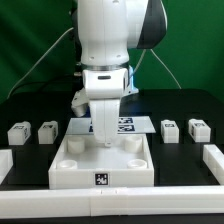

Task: Assemble one leg

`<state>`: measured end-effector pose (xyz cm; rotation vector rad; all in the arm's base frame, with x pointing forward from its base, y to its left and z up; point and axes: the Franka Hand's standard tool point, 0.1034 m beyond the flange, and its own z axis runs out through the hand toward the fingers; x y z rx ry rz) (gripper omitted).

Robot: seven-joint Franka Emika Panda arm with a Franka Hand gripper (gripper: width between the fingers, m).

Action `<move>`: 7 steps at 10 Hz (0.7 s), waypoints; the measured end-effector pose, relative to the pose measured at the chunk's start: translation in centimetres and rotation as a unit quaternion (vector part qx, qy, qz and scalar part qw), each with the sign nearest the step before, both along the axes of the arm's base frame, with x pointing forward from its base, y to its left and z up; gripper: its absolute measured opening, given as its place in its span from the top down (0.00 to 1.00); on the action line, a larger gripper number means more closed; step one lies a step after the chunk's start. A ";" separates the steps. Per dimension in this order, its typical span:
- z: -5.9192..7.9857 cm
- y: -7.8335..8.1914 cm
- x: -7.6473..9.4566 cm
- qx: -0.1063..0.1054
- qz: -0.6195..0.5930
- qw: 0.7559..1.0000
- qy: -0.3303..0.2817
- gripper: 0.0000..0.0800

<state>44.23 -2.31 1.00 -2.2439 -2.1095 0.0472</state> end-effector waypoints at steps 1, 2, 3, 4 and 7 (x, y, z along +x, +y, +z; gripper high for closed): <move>0.0 0.0 0.0 0.000 0.000 1.000 -0.001 0.92; 0.0 0.0 0.1 0.000 0.000 1.000 -0.002 0.92; 0.0 0.0 0.1 0.000 0.000 1.000 -0.002 0.92; 0.0 0.0 0.1 0.000 0.000 1.000 -0.002 0.92; 0.0 0.0 0.1 0.000 -0.001 1.000 -0.003 0.92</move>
Offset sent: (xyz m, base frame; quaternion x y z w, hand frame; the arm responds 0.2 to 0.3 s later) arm 0.0000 0.0000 0.0000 0.0000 0.0000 0.0000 1.0000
